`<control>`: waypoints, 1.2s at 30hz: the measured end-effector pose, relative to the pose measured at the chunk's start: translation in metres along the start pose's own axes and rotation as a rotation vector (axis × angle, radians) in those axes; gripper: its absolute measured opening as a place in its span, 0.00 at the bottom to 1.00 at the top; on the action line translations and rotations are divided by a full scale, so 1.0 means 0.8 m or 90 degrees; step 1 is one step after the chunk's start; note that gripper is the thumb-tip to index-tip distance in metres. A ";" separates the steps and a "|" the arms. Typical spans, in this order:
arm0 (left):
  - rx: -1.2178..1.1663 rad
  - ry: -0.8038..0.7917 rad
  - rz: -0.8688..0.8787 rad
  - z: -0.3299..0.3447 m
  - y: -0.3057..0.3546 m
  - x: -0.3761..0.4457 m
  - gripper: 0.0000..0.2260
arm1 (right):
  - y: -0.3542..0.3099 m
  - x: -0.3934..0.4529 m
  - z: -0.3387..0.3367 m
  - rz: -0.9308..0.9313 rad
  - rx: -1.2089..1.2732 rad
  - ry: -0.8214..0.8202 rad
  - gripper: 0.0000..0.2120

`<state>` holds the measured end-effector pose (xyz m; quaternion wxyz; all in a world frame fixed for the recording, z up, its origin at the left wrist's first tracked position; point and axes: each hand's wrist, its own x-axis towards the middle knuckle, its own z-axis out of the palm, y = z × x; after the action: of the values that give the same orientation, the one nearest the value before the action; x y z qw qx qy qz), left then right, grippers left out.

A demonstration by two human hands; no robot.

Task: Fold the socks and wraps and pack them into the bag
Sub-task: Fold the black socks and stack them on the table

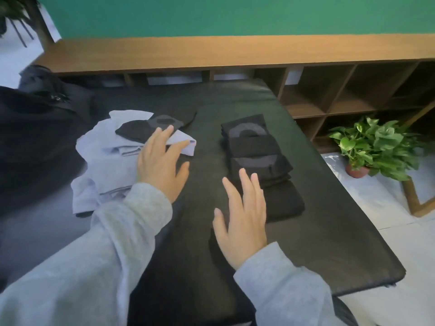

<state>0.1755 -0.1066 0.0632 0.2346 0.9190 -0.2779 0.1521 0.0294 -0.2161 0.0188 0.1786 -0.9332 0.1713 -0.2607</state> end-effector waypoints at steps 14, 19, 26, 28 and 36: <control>0.195 -0.234 -0.127 0.000 -0.062 0.028 0.24 | -0.002 -0.004 0.030 0.000 -0.041 -0.046 0.20; 0.199 -0.244 -0.136 0.003 -0.058 0.033 0.26 | 0.001 -0.005 0.034 -0.007 -0.030 -0.043 0.17; 0.104 -0.109 -0.112 -0.024 -0.044 0.005 0.26 | 0.004 -0.004 0.037 -0.011 -0.005 -0.014 0.16; 0.072 -0.081 -0.090 -0.029 -0.042 -0.024 0.26 | 0.004 -0.004 0.038 -0.010 -0.002 -0.008 0.16; 0.063 -0.020 -0.020 -0.002 -0.059 -0.142 0.25 | 0.004 -0.005 0.038 -0.038 0.001 0.011 0.16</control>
<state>0.1123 -0.0213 0.0017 0.1866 0.9361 -0.2592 0.1472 0.0422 -0.2098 -0.0088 0.1700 -0.9354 0.1446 -0.2742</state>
